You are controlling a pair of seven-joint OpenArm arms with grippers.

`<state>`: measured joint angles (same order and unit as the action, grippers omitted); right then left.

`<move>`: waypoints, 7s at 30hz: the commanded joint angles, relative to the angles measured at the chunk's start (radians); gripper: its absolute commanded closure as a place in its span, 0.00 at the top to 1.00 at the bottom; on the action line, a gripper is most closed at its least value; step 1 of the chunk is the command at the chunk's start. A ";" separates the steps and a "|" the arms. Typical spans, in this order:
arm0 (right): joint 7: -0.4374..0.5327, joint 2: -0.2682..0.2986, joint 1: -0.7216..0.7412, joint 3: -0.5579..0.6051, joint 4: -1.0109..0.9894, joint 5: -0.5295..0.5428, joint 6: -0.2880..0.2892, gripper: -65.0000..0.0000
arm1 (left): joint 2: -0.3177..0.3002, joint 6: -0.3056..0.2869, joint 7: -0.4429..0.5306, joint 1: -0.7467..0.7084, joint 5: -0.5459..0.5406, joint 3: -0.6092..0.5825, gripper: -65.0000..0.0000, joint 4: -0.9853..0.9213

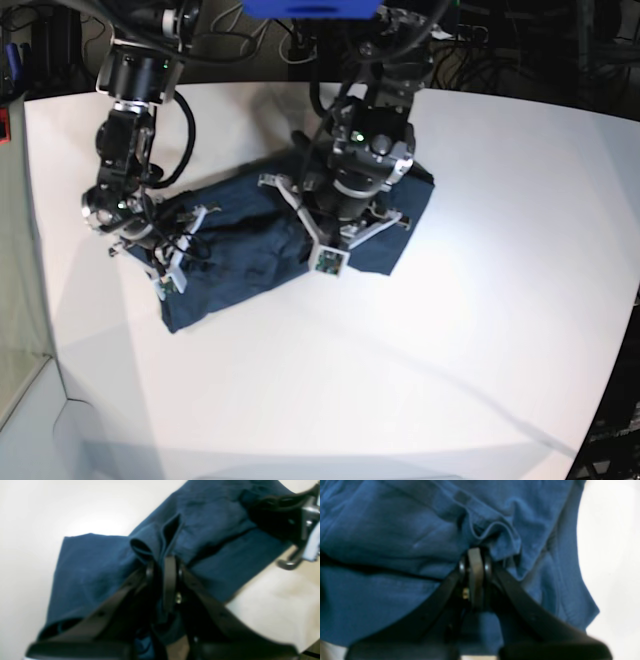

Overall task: Layout the t-shirt on the table in an organized manner, then fold the t-shirt properly
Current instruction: 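Fold the strip end with the left gripper over toward the right gripper, then hold the folded strip with both grippers and straighten its edges, then fold the strip end with the right gripper over toward the left gripper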

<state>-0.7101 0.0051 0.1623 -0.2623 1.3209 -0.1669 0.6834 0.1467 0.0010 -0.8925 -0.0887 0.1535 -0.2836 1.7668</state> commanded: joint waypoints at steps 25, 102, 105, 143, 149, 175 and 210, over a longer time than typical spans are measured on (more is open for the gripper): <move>-0.078 0.000 -0.013 0.005 -0.016 -0.029 0.015 0.00 | -0.081 0.001 0.132 -0.018 -0.352 0.145 0.76 0.155; -0.087 0.003 -0.169 0.005 0.306 -0.024 0.015 0.00 | -0.339 0.000 0.177 0.007 -0.796 0.522 0.29 -0.388; -0.087 0.005 -0.165 0.002 0.340 -0.026 0.015 0.00 | -0.339 0.000 0.172 0.022 -0.796 0.515 0.29 -0.390; -0.306 -0.018 0.046 -0.295 -0.025 -0.023 0.015 0.75 | -0.322 0.000 0.169 0.008 -0.800 0.515 0.29 -0.388; -0.296 -0.030 0.043 -0.318 -0.114 0.059 0.015 0.51 | -0.319 0.000 0.169 0.008 -0.800 0.515 0.29 -0.388; -0.377 -0.067 0.061 -0.229 0.260 0.085 0.015 0.00 | -0.278 0.000 0.172 -0.023 -0.992 0.666 0.29 -0.118; -0.546 -0.162 0.039 0.628 0.604 0.158 0.015 0.00 | -0.313 0.000 0.171 0.053 -0.946 0.656 0.29 -0.419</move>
<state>-1.2823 -0.1471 0.1749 0.3676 1.9099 -0.0196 0.7021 -0.1623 -0.0032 -0.7136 -0.0437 -0.7975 0.3710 1.3415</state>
